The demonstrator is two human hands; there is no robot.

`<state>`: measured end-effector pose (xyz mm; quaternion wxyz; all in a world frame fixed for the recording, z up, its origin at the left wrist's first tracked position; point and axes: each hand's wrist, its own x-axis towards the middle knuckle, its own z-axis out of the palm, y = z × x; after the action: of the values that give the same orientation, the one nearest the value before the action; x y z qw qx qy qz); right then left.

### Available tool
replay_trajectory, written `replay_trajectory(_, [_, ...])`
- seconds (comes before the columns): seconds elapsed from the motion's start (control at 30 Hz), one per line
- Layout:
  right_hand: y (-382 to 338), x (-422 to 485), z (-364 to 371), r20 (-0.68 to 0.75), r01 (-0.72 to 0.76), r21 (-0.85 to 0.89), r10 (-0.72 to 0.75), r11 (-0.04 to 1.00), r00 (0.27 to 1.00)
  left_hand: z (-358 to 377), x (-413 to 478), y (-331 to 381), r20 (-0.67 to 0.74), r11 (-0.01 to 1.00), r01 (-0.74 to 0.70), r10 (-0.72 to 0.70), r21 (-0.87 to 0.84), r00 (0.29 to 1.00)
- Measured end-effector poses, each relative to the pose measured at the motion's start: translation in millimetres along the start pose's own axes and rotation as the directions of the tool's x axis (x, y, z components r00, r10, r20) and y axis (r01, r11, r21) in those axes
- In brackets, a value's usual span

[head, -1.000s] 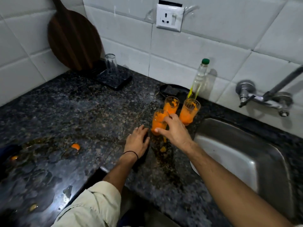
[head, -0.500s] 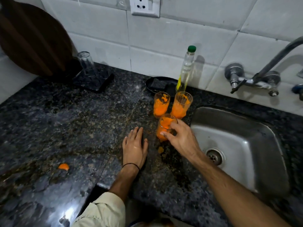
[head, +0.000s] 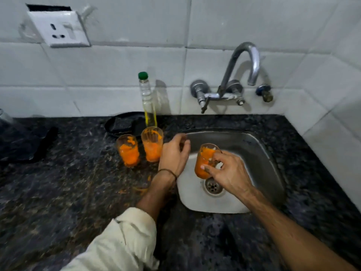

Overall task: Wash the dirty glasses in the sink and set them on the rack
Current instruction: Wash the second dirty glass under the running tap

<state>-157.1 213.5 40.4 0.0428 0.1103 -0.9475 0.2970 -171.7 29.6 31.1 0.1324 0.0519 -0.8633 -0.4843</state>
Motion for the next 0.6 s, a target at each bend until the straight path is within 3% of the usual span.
replay_trajectory(0.23, [36,28,-37,0.012,-0.011,0.055,0.01,0.998,1.0,52,116,83,0.008,0.932,0.082,-0.091,0.353,0.996])
replay_trajectory(0.37, [57,43,-47,0.027,0.044,0.065,-0.045,0.997,0.999,77,136,90,-0.053,0.886,0.124,-0.113,0.446,0.992])
replay_trajectory(0.5, [78,57,-54,0.054,0.137,0.113,-0.144,0.984,0.988,91,140,79,-0.19,0.91,0.227,-0.168,0.348,0.967])
replay_trajectory(0.6, [92,67,-56,0.096,0.18,0.126,-0.193,0.976,0.976,91,140,75,-0.199,0.954,0.29,-0.271,0.072,0.942])
